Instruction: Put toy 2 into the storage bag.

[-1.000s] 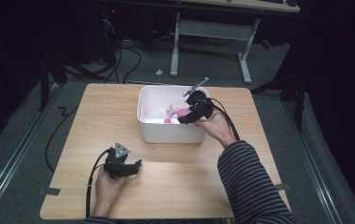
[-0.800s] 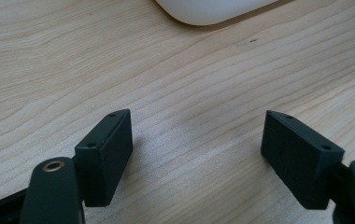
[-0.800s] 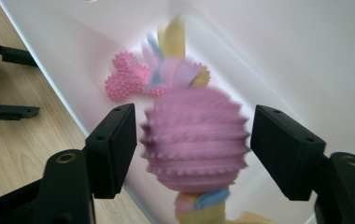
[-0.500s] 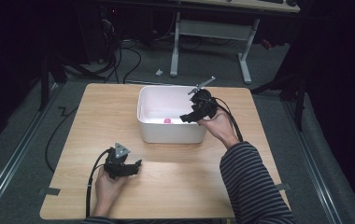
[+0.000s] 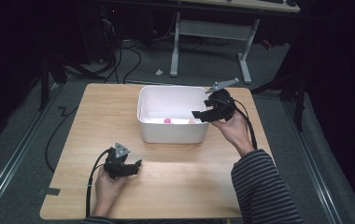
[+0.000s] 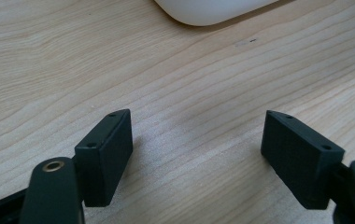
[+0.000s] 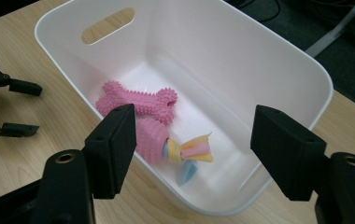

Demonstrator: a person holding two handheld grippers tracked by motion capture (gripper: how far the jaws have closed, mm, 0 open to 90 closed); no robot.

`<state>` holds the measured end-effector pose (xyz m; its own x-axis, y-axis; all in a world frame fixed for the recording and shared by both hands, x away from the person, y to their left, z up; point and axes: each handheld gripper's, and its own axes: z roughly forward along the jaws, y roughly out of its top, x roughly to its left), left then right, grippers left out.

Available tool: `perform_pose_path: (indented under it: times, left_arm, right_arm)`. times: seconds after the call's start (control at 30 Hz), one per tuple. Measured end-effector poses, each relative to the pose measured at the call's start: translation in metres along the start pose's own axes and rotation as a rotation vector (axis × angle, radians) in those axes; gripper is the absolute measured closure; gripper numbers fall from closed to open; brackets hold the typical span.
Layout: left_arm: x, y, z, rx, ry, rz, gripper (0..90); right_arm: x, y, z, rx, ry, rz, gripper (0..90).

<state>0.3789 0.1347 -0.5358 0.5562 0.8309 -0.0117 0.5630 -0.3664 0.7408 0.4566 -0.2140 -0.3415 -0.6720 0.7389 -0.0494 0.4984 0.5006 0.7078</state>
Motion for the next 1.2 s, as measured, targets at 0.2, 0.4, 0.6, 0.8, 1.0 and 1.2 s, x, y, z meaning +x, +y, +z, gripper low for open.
perform_pose_path:
  times: [0.2, 0.4, 0.6, 0.8, 1.0, 1.2]
  left_arm:
    - [0.0, 0.0, 0.0, 0.0, 0.0, 0.0, 25.3]
    - [0.0, 0.0, 0.0, 0.0, 0.0, 0.0, 25.4]
    - [0.0, 0.0, 0.0, 0.0, 0.0, 0.0, 25.4]
    - [0.0, 0.0, 0.0, 0.0, 0.0, 0.001, 25.4]
    - [0.0, 0.0, 0.0, 0.0, 0.0, 0.001, 25.4]
    - [0.0, 0.0, 0.0, 0.0, 0.0, 0.0, 25.4]
  right_arm:
    - [-0.003, -0.01, -0.014, -0.018, -0.019, 0.015, 32.4]
    - [-0.007, -0.019, -0.029, -0.046, -0.039, 0.044, 32.8]
    - [-0.006, -0.033, -0.043, -0.069, -0.059, 0.057, 33.2]
    - [-0.005, -0.047, -0.058, -0.099, -0.074, 0.074, 33.5]
    - [-0.003, -0.061, -0.071, -0.124, -0.085, 0.091, 34.2]
    - [-0.001, -0.077, -0.079, -0.143, -0.102, 0.102, 34.5]
